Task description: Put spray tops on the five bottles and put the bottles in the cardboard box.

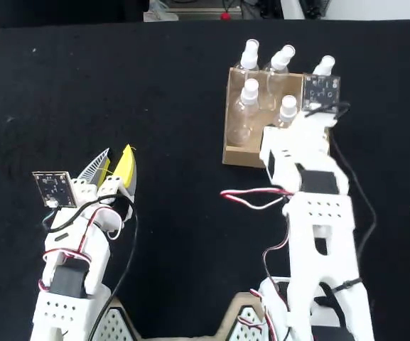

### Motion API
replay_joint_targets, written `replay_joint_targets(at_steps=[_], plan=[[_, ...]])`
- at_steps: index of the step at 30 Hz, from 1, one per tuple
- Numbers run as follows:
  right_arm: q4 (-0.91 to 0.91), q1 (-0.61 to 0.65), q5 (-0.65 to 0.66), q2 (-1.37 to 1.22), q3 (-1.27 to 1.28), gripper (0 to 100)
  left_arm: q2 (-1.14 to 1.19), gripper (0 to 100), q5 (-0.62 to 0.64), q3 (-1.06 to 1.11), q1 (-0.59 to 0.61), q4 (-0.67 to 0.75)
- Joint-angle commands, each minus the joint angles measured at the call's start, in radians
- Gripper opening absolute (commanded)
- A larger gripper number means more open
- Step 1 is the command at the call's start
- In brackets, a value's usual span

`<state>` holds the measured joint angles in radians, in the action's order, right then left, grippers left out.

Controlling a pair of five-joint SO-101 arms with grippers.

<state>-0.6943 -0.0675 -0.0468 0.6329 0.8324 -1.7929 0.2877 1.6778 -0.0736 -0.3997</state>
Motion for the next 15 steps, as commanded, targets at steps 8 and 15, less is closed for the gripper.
replay_joint_targets(at_steps=[8,15], plan=[[-0.334,0.003,0.005,0.042,-0.321,1.8,-0.005,14,-0.008,0.022,0.007,0.000],[-0.405,0.003,0.003,0.096,-0.271,1.8,-0.006,3,-0.080,0.013,0.007,-0.051]])
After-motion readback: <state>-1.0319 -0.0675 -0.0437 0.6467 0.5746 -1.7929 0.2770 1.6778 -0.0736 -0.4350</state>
